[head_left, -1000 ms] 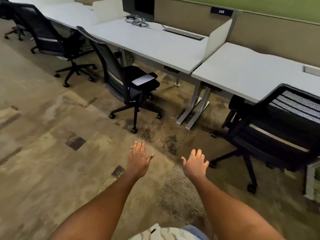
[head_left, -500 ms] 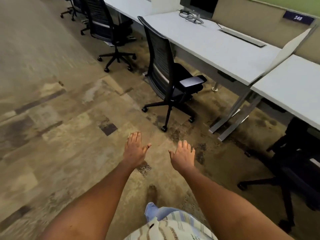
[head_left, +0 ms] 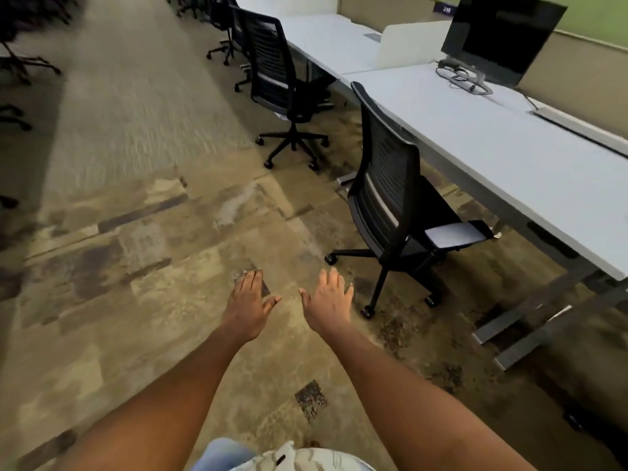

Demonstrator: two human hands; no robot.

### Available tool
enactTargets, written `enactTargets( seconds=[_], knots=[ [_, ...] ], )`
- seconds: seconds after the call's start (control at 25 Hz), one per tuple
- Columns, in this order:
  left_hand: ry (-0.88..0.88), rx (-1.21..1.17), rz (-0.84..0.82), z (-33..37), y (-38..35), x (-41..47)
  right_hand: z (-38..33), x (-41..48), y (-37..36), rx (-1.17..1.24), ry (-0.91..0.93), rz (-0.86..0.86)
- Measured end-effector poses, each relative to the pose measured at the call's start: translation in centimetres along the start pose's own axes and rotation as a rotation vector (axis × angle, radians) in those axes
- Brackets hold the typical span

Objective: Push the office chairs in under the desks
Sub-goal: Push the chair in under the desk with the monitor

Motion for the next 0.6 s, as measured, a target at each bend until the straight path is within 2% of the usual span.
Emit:
enactTargets(
  seconds=[0.28, 0.48, 0.6],
  knots=[
    [-0.101, 0.0, -0.007, -3.8, 6.5, 12.3, -5.7, 11.3, 3.2, 0.013, -0.037, 0.002],
    [-0.192, 0.02, -0.067, -7.2, 11.8, 20.7, -9.8, 17.9, 6.9, 0.051, -0.162, 0.05],
    [-0.294, 0.045, -0.095, -8.6, 14.5, 26.3, -12.1, 22.0, 9.2, 0.155, -0.281, 0.102]
  ],
)
Point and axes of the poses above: each hand's wrist, its own x-axis towards the middle knuckle, its own y-axis out of the back of the hand, z = x × y, the point moved 2 cm from there along x, towards the middle knuckle, and after that the axes turned 14 degrees about -z, right-handed, at the moved point
